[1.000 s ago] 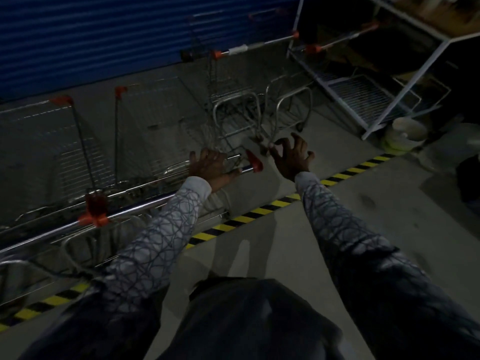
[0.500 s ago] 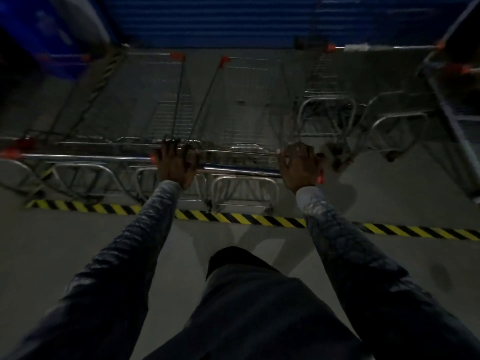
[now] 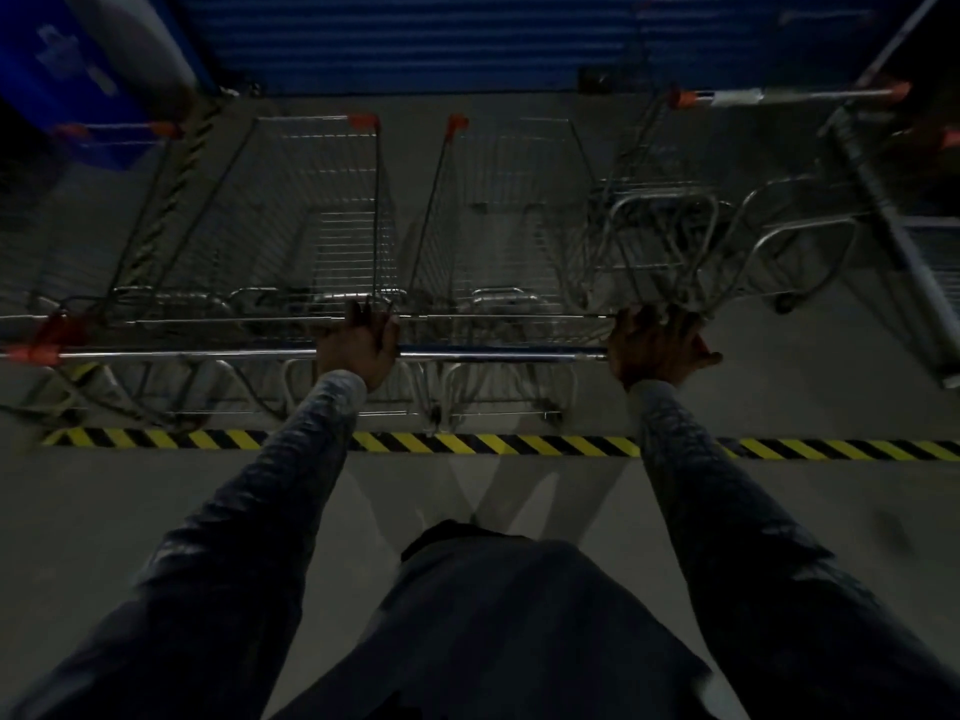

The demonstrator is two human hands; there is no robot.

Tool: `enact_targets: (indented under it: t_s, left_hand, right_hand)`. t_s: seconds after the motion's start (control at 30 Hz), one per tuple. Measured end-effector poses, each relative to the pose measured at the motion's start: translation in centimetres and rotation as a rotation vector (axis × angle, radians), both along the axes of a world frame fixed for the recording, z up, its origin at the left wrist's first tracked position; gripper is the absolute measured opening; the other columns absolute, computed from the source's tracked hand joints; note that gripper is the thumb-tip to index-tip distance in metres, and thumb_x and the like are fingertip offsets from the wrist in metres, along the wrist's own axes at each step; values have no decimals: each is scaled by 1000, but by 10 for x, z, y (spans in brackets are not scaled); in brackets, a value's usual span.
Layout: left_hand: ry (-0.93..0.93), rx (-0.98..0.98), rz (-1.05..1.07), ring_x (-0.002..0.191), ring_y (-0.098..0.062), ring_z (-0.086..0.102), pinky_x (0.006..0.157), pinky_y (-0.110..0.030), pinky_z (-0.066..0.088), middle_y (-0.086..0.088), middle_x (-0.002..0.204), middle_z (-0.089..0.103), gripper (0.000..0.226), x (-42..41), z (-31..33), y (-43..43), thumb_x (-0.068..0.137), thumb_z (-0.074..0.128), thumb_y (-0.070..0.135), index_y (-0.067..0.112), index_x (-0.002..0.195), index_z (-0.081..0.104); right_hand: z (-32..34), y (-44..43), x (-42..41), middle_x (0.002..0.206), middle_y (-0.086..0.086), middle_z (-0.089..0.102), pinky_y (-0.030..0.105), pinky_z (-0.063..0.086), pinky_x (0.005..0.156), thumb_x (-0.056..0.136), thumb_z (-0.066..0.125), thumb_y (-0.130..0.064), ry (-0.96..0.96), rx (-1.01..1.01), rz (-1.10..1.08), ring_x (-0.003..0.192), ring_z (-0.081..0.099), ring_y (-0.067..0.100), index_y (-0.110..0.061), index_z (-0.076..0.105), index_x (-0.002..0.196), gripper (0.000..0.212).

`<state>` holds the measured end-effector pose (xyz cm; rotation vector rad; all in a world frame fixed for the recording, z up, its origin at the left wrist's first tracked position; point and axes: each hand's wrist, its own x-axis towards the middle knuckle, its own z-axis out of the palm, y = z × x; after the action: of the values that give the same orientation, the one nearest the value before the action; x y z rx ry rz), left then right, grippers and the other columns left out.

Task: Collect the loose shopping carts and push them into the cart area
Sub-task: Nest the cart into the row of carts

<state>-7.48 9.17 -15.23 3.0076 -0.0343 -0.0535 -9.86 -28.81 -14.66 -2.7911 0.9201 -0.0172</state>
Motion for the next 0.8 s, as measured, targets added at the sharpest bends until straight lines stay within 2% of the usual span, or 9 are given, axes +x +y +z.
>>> enact_targets:
  t_s: [0.07, 0.13, 0.27, 0.37, 0.47, 0.63, 0.8]
  left_hand:
    - [3, -9, -23, 106, -43, 63, 89, -54, 50, -20, 136, 51, 61, 0, 4, -3, 101, 11, 58, 25, 129, 54]
    - [-16, 18, -43, 111, -40, 62, 89, -52, 48, -17, 137, 52, 55, 3, 9, -7, 104, 15, 55, 26, 131, 53]
    - [-8, 94, -51, 111, -41, 61, 91, -55, 46, -17, 132, 55, 65, 11, 5, -7, 99, 7, 59, 29, 133, 53]
    - [1, 122, -76, 109, -41, 61, 92, -57, 44, -18, 127, 58, 67, 13, 3, -6, 96, 7, 60, 28, 131, 55]
    - [10, 83, -111, 102, -41, 64, 81, -53, 51, -18, 131, 53, 64, 12, 2, 0, 97, 11, 60, 26, 133, 52]
    - [-48, 66, -170, 85, -44, 67, 71, -51, 53, -19, 124, 56, 67, 10, 1, 8, 95, 12, 63, 26, 130, 55]
    - [-54, 67, -176, 89, -44, 67, 74, -51, 52, -18, 124, 58, 68, 5, 7, 10, 94, 14, 64, 27, 130, 57]
  right_hand:
    - [-6, -4, 10, 150, 8, 39, 76, 14, 104, 93, 18, -60, 21, 0, -26, 141, 23, 32, -19, 60, 134, 72]
    - [1, -2, 15, 151, 10, 39, 70, 17, 106, 95, 19, -59, 4, -11, -62, 140, 26, 35, -15, 61, 136, 73]
    - [14, 1, 16, 152, 22, 36, 59, 17, 114, 102, 40, -43, -32, -3, -100, 138, 34, 40, 3, 50, 140, 61]
    - [9, -5, 20, 153, 9, 40, 54, 21, 112, 96, 42, -43, 3, -16, -109, 137, 33, 34, -6, 59, 135, 56]
    - [5, -9, 18, 154, -4, 40, 50, 26, 107, 93, 44, -45, 41, -25, -77, 138, 29, 30, -13, 69, 123, 51]
    - [10, -5, 9, 147, 10, 43, 48, 26, 112, 91, 53, -37, -44, 9, -135, 133, 37, 35, -4, 57, 135, 55]
    - [-2, -9, 7, 143, 12, 49, 49, 23, 109, 86, 51, -43, -60, 28, -119, 130, 35, 35, -6, 56, 135, 62]
